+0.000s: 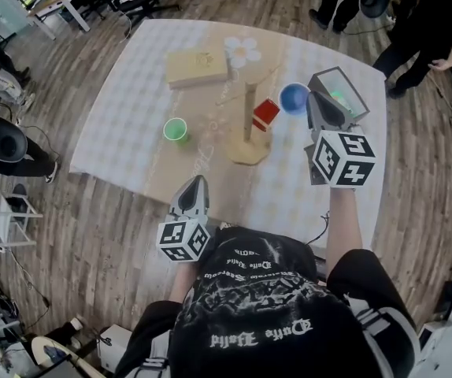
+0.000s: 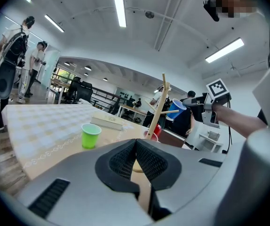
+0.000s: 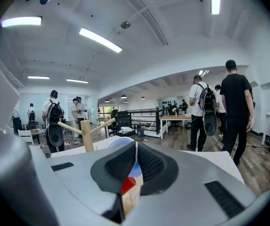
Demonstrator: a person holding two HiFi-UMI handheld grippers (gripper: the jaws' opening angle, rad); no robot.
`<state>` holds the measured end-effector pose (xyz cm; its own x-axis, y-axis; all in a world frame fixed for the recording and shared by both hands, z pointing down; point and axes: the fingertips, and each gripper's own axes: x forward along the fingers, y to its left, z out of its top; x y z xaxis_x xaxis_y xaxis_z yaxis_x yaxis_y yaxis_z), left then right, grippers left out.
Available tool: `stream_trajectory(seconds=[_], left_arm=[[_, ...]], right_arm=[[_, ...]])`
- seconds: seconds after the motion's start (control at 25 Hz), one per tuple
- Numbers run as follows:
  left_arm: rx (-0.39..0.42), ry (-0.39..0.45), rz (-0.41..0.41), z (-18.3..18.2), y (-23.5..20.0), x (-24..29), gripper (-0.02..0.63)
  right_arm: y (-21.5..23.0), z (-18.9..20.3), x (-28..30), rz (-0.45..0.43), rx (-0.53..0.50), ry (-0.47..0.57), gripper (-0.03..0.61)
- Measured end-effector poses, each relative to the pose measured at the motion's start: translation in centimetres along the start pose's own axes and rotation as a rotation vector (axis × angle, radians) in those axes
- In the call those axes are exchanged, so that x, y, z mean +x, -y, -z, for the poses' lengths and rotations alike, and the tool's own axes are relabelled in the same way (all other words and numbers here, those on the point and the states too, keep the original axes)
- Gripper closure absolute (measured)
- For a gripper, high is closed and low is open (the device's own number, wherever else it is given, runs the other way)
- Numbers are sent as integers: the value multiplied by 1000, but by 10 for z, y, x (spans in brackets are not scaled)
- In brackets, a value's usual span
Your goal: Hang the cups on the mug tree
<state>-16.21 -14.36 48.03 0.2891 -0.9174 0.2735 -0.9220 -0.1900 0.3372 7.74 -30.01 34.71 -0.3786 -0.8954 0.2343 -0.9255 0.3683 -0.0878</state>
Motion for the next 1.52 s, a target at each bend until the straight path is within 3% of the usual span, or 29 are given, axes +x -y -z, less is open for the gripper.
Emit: stream_trajectory(seconds=[0.32,0.68,1.52], left_arm=[[3,0,-4,1,-3,-2,594],[-5,1,-30,1,-14,-9,594],[-8,-4,-41,2,-12,-9,594]], right_arm=[[-4,-30,11,59,-109,52,557],[-21,-52,21,62,-236,91,557],[-66,-51,12,23,-494,153,555]])
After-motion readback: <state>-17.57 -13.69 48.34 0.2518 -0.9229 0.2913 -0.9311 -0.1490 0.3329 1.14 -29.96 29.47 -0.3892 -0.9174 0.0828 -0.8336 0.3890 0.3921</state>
